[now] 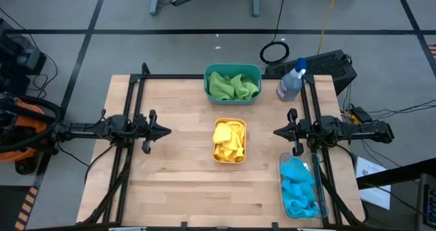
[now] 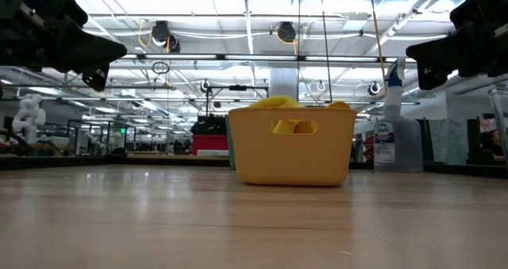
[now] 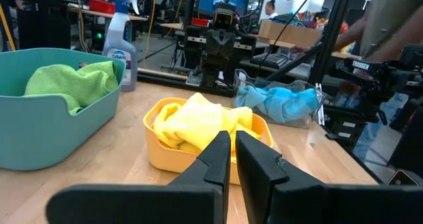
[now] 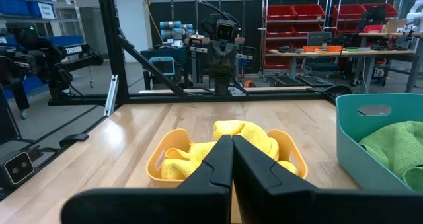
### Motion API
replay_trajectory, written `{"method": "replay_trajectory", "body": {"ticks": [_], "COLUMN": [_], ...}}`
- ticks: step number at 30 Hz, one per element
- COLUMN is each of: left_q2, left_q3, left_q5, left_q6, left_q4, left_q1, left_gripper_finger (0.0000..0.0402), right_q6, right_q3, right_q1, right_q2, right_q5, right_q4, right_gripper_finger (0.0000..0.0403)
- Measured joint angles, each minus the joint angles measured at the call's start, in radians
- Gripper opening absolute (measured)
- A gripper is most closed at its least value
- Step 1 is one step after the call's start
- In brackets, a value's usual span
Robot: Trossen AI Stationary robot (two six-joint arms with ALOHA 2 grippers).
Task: Sort microfiber towel by color & place in baskets
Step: Return to Home Position
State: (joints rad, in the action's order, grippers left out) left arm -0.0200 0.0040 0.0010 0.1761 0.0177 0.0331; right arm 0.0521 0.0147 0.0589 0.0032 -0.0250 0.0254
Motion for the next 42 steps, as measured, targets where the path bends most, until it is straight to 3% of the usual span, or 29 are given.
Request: {"method": "replay_trajectory", "body": {"ticks": [42], "left_q2": [0.0], "left_q3": [0.0], "left_q5": [0.006], "left_q6": [0.0], "left_q4": [0.0], "left_q1": [0.0], "left_gripper_finger": [0.0032], "right_q6": [0.0], "right_q3": [0.0], "right_q1": [0.0], "right_q2": [0.0], "right_q5": [0.0], "right_q4": [0.0], "right_gripper_finger": [0.0]}}
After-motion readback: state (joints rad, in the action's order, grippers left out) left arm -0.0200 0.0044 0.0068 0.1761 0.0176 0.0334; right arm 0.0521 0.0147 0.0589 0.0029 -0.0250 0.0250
